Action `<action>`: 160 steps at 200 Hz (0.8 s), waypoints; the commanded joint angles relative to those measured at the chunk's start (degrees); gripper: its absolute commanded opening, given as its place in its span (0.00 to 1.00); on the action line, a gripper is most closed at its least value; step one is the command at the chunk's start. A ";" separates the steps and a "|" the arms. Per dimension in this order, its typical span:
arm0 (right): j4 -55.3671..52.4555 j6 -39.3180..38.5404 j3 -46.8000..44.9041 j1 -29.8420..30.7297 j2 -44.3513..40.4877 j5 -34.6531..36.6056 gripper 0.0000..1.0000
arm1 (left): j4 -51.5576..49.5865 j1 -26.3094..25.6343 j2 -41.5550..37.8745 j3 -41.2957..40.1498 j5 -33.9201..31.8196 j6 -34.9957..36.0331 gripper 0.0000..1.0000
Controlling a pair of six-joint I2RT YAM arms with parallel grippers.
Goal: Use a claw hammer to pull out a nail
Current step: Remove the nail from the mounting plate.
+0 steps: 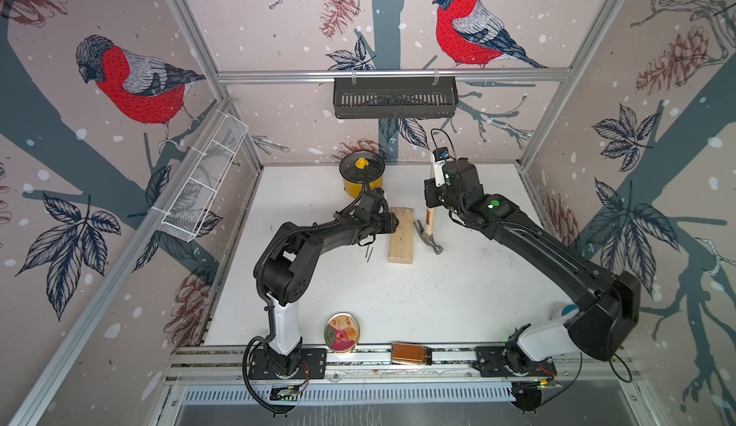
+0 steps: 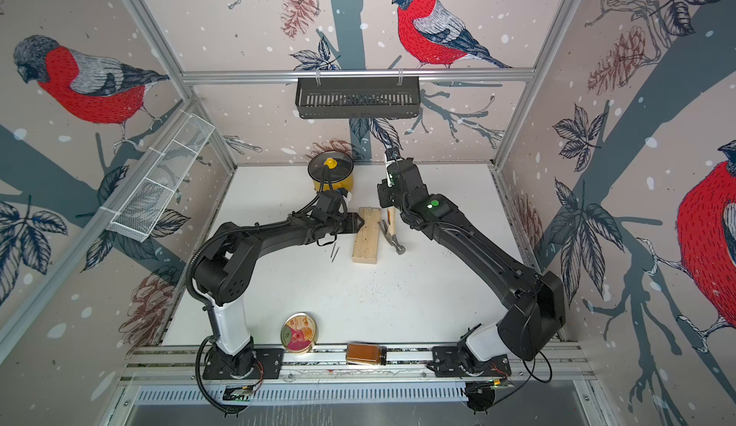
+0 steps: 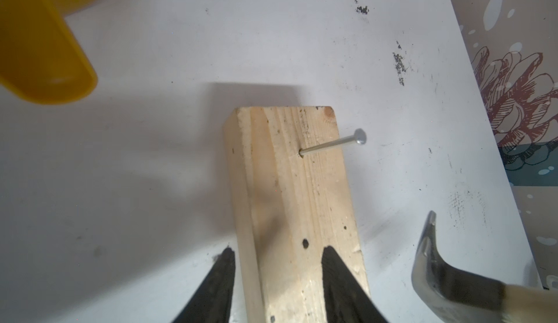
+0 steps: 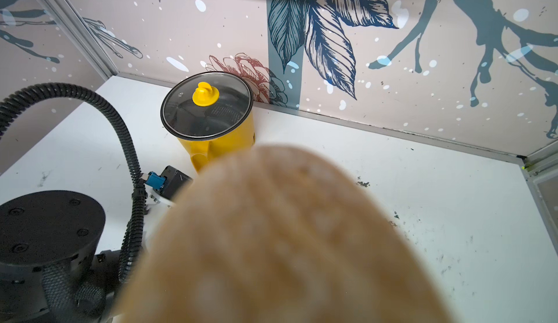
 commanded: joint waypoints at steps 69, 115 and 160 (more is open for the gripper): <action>1.80 -1.81 3.80 1.09 4.11 2.94 0.00 | 0.51 0.06 1.65 -0.72 2.41 0.73 0.48; 0.81 -2.73 8.05 1.17 7.55 2.77 0.00 | 1.29 0.06 1.27 -3.13 2.28 0.27 0.46; 0.05 -3.64 12.75 1.17 11.29 2.46 0.00 | 2.71 0.10 0.95 -5.13 2.94 -0.64 0.44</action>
